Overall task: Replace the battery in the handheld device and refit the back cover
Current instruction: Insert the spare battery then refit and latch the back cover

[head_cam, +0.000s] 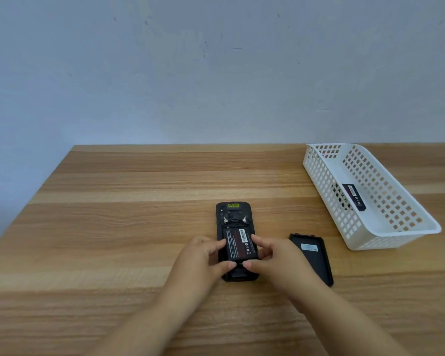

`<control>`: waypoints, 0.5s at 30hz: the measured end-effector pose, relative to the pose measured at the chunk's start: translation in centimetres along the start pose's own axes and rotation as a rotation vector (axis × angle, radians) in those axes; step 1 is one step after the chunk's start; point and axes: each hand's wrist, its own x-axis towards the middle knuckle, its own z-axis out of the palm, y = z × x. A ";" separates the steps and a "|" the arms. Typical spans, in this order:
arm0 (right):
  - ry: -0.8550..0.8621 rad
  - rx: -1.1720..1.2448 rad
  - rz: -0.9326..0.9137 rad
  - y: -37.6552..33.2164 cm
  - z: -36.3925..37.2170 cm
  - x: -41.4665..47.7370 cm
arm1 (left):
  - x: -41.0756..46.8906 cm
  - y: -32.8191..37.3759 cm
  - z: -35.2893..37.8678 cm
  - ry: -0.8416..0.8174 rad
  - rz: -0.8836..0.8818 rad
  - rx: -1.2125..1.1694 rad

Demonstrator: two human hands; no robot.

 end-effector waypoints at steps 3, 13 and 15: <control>0.038 -0.046 -0.032 0.5 0.4 0.4 | -0.2 -0.5 0.2 0.008 0.036 0.027; 0.046 -0.334 -0.238 0.9 0.4 1.2 | -0.1 -1.3 0.6 0.029 0.118 0.080; 0.013 -0.328 -0.244 1.2 0.1 1.2 | -0.1 -1.3 0.6 0.034 0.135 0.093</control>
